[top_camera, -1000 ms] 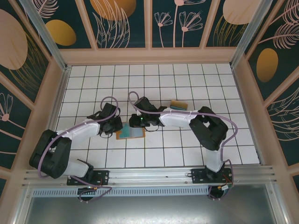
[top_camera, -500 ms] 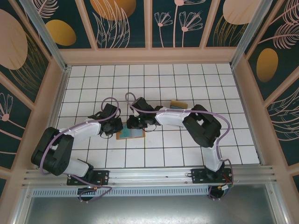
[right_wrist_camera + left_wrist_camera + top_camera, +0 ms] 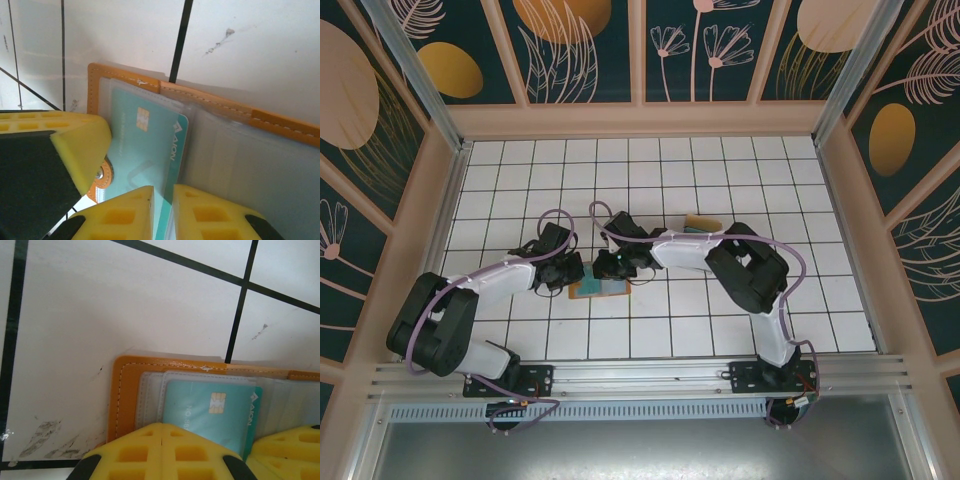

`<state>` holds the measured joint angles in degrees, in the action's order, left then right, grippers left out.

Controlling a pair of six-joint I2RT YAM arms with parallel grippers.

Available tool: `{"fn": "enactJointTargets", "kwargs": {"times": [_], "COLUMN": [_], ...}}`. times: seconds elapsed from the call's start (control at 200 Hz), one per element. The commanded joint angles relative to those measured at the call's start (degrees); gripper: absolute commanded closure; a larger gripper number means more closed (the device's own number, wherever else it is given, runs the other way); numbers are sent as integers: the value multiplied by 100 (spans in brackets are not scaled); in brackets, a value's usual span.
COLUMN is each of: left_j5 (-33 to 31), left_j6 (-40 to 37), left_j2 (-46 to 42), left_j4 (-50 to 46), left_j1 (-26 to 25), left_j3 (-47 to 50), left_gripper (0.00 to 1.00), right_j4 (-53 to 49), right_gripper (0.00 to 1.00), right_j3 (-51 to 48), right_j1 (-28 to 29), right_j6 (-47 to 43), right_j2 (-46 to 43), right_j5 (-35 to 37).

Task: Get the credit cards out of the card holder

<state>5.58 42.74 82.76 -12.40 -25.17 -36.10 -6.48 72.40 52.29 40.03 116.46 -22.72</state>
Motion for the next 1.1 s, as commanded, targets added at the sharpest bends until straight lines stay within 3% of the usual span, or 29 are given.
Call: {"fn": "enactJointTargets", "kwargs": {"times": [0.0,0.34,0.48,0.606,1.096], "left_j5": [102,120,140,130,13], "left_j6": [68,59,60,59,41], "left_j2": [14,28,22,-3,23], "left_j4": [-201,-184,-183,-199,-253], "left_j1": [12,12,12,12,12], "left_j3": [146,156,148,154,112], "left_gripper": [100,100,100,100,100], "right_j4": [-200,-162,-51,-10,150], "right_gripper": [82,82,87,100,100], "right_j3": [112,20,69,32,-727], "right_j1": [-34,-60,-61,-74,-307], "right_j6": [133,162,141,151,268], "right_j2": [150,83,198,189,-507], "right_j5": [-86,-102,-333,-356,-163]}}
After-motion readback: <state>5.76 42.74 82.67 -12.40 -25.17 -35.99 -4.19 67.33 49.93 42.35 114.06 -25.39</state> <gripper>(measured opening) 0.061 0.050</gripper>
